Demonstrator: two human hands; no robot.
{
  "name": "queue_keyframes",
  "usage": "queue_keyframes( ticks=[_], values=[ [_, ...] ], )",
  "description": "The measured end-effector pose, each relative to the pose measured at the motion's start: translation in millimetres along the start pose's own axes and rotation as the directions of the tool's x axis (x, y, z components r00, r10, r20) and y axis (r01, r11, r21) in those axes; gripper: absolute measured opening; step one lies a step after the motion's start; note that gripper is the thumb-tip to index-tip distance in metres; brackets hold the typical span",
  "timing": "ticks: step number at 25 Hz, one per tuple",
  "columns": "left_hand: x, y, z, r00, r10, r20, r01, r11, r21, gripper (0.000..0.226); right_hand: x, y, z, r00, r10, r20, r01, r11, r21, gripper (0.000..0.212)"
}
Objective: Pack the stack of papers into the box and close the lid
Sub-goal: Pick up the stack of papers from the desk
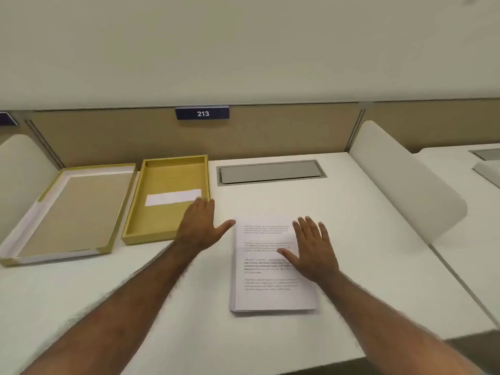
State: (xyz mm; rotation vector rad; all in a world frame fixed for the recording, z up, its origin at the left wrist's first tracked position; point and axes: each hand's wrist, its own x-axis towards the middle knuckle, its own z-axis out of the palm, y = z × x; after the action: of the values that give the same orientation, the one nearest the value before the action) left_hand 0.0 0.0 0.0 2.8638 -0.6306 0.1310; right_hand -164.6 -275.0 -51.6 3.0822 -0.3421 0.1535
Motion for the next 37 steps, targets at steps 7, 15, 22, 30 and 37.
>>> queue_keyframes(
  ticks=[7, 15, 22, 30, 37],
  values=[
    [-46, 31, 69, 0.864, -0.202, 0.461, 0.399, 0.833, -0.383, 0.081, -27, -11, 30, 0.891, 0.397, 0.221, -0.449, 0.841, 0.302, 0.076],
    [-55, 45, 101, 0.789, -0.338, 0.514, 0.578, 0.694, -0.43, 0.096, 10, 7, 31, 0.654, 0.361, 0.665, -0.754, 0.236, 0.613, 0.065],
    [-47, 44, 104, 0.741, -0.366, 0.563, 0.631, 0.666, -0.398, 0.085, 30, 24, 24, 0.557, 0.117, 0.822, -0.826, -0.019, 0.563, 0.052],
    [-46, 48, 104, 0.729, -0.399, 0.556, 0.655, 0.643, -0.398, 0.079, 28, 14, 27, 0.654, 0.122, 0.747, -0.744, -0.079, 0.664, 0.046],
    [-47, 49, 99, 0.741, -0.377, 0.555, 0.64, 0.645, -0.417, 0.078, 20, 20, 31, 0.612, 0.014, 0.791, -0.725, -0.391, 0.568, 0.042]
  ],
)
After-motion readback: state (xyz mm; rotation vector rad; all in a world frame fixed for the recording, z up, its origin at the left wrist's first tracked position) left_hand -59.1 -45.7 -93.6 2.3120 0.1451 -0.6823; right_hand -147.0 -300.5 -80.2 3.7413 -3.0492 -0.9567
